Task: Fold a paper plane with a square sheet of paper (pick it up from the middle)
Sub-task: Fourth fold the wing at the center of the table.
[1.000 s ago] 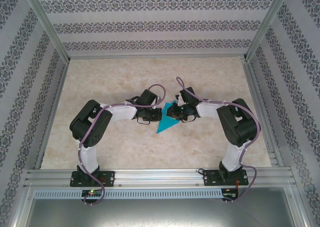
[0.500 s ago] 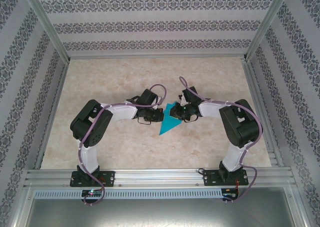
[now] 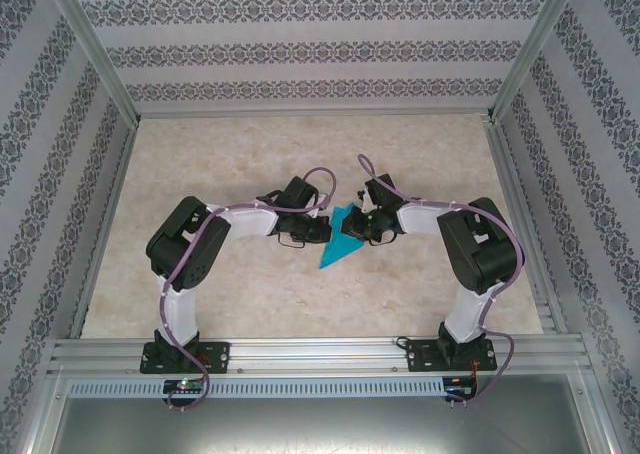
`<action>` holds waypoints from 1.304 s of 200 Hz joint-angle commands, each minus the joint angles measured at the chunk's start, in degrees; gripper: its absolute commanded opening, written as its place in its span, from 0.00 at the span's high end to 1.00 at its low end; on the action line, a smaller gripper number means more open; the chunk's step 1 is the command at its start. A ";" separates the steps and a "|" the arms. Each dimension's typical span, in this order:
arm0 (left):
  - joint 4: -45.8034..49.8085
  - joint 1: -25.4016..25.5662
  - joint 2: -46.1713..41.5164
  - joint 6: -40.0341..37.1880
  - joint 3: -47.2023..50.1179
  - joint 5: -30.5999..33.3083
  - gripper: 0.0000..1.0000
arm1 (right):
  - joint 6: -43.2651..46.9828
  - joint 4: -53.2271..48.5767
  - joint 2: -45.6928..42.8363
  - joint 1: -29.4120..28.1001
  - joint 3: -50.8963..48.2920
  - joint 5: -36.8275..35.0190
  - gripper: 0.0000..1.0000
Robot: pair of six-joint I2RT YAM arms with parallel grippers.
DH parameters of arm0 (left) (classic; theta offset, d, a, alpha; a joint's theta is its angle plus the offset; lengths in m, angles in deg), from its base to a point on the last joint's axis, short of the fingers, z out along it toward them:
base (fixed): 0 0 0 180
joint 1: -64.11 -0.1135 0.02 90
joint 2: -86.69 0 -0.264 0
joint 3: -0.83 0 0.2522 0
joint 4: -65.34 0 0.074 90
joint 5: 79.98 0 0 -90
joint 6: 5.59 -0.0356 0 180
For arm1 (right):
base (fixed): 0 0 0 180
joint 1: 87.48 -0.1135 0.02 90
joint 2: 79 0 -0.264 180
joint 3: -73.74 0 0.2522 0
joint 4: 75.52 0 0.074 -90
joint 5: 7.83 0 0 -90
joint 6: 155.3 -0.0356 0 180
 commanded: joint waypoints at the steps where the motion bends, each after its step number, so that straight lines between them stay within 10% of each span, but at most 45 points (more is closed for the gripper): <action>1: -1.32 0.42 1.45 -1.46 -1.49 -1.47 0.95 | 1.21 -0.55 -0.45 0.11 -1.75 0.31 0.89; 261: 0.66 0.48 3.19 -3.90 0.12 1.36 0.95 | -4.68 5.18 -1.56 -2.59 -1.54 5.18 0.91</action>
